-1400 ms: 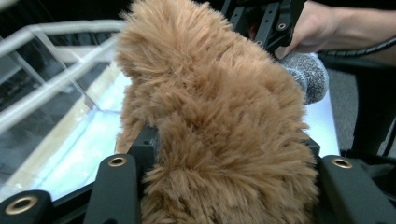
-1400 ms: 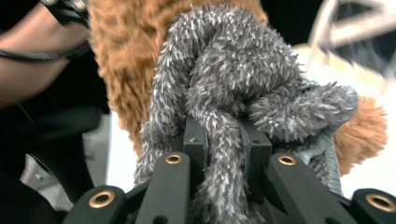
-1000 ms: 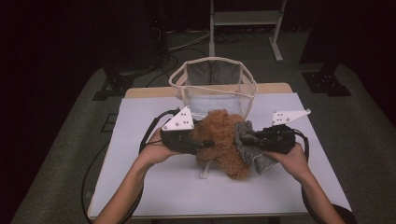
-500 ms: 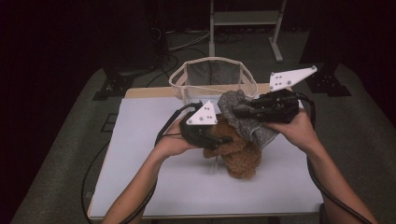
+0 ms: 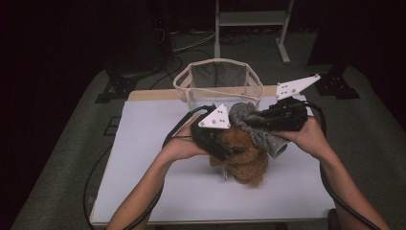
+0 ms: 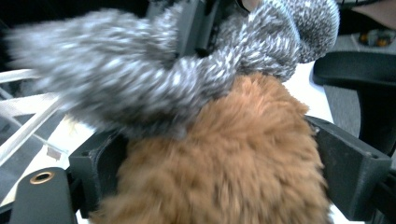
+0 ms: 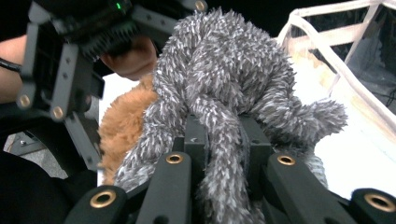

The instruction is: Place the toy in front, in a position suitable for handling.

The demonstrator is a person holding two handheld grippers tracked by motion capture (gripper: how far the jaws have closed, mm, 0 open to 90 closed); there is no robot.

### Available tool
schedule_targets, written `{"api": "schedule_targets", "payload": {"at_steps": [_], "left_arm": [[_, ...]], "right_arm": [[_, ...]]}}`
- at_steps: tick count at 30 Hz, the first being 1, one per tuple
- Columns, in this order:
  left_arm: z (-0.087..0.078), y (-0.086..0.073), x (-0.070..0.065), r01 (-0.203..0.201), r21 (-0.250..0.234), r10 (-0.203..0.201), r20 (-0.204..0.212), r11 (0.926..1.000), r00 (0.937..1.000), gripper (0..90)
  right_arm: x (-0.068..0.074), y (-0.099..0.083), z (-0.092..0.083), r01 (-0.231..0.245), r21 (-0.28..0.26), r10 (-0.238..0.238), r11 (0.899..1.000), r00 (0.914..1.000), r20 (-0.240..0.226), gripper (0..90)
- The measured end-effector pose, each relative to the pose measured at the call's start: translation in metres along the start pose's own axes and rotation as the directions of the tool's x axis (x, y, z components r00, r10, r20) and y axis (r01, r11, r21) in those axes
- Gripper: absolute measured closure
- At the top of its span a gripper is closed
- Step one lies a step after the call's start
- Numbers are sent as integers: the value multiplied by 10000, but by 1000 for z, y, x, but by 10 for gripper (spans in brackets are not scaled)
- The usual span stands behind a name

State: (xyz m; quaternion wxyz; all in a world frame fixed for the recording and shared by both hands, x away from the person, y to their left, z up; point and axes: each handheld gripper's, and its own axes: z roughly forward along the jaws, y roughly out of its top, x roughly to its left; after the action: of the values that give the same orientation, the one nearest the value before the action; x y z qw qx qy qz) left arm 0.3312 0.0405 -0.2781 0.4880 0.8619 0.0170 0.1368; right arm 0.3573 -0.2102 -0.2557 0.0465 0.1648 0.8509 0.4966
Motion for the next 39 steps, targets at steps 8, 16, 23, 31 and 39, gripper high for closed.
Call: {"api": "schedule_targets", "payload": {"at_steps": [8, 16, 23, 31, 39], "left_arm": [[-19, -16, -1, 480, -328, -499, -606, 9983, 9969, 101], [-25, -37, 6, 1444, -299, -1461, -638, 9891, 9872, 45], [-8, -44, 5, 1822, -834, -1794, 398, 9797, 9830, 272], [1, -16, -4, 890, -791, -877, 201, 9929, 9959, 452], [0, -16, -5, 911, -870, -895, 229, 9920, 9957, 447]], "right_arm": [[4, 4, 11, 238, 416, -244, 9989, 9996, 142, 766], [3, 2, 13, 214, 398, -213, 9990, 9998, -14, 766], [2, -4, 6, 69, 206, -68, 9998, 10000, -52, 765], [17, 34, -6, 959, 436, -956, 9944, 9954, -90, 762], [19, 38, -8, 1099, 453, -1091, 9929, 9938, -192, 759]]}}
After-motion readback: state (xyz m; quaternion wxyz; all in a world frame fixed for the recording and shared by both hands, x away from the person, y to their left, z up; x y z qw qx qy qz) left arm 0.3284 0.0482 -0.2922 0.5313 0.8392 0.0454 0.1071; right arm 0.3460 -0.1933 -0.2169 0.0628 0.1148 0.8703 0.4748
